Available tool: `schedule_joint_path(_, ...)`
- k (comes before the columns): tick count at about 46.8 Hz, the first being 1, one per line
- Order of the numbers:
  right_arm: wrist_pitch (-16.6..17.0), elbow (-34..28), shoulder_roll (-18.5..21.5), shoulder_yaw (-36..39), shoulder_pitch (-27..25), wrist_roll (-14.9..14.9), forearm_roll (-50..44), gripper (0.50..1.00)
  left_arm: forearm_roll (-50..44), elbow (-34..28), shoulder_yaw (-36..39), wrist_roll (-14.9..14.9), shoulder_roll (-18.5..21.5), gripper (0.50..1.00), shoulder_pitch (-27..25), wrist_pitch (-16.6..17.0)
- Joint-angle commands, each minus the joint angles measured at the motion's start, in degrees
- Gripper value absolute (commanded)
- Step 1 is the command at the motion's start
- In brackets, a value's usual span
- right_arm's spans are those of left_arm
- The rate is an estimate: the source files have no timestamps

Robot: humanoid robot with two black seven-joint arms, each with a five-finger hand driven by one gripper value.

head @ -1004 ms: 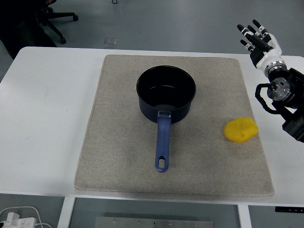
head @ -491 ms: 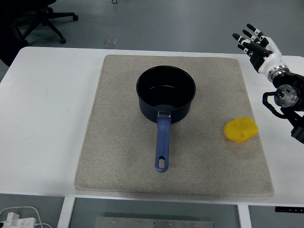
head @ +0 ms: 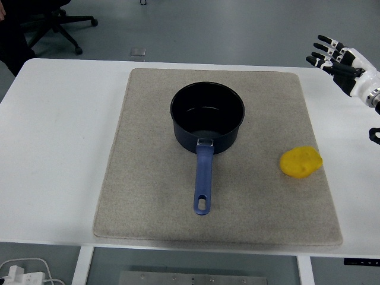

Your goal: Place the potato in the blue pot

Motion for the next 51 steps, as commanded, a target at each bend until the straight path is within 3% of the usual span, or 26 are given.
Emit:
schedule_joint_path(1,4.6,0.0,-1.7,0.0,-0.1,0.0,-0.3,0.932,-0.1,0.0,0.0,0.0,0.0,0.996,-0.2,0.0)
schedule_joint_path(7,12.9,0.0,-4.6,0.0,-0.6,0.1,-4.4,0.932,0.0,0.0,0.0,0.0,0.0,0.996,-0.2,-0.1)
schedule_joint_path(19,13.0,1.6,-8.7,0.0,-1.3,0.9,-13.3,0.932,0.0,0.0,0.0,0.0,0.0,0.996,-0.6,-0.1)
schedule_joint_path(31,13.0,11.4,-14.7,0.1,-3.5,9.5,-25.5,0.932,0.0,0.0,-0.1,0.0,0.0,0.996,-0.6,-0.1)
schedule_joint_path(43,13.0,22.7,-21.8,0.0,-6.3,9.9,-33.9,0.932,0.0,0.0,0.0,0.0,0.0,0.996,-0.6,-0.1)
schedule_joint_path(51,13.0,27.0,-24.2,0.0,-8.8,10.4,-42.9,0.932,0.0,0.0,0.0,0.0,0.0,0.996,-0.6,-0.1)
